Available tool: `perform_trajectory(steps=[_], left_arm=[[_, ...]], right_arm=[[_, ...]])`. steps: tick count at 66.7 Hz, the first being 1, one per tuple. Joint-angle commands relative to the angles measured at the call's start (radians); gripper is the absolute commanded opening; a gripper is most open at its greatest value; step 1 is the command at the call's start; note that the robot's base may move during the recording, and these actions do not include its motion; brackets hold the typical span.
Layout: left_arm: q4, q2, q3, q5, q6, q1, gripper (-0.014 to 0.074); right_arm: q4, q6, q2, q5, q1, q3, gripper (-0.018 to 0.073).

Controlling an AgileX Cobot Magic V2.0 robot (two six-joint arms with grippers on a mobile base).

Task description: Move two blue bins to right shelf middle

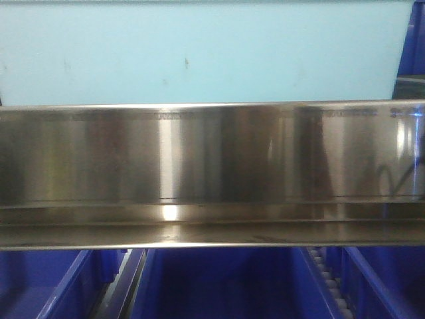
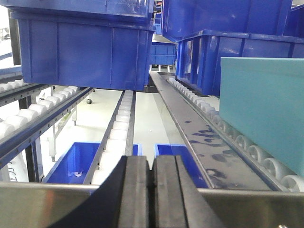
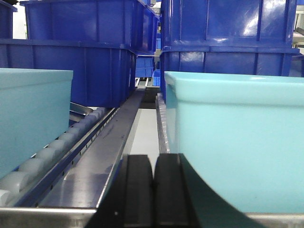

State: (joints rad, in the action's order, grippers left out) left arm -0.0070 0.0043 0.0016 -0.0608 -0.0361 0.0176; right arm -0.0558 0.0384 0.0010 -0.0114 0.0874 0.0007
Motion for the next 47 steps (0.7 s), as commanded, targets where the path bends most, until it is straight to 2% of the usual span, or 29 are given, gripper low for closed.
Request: perform_trajectory(steps=[1, 47], left_arm=[[-0.006, -0.004, -0.002, 0.024, -0.002, 0.006, -0.0111], [-0.006, -0.004, -0.002, 0.024, -0.002, 0.006, -0.0111]], right_arm=[[0.007, 0.006, -0.001, 0.019, -0.002, -0.001, -0.0165], [0.007, 0.006, -0.001, 0.019, -0.002, -0.001, -0.0165]])
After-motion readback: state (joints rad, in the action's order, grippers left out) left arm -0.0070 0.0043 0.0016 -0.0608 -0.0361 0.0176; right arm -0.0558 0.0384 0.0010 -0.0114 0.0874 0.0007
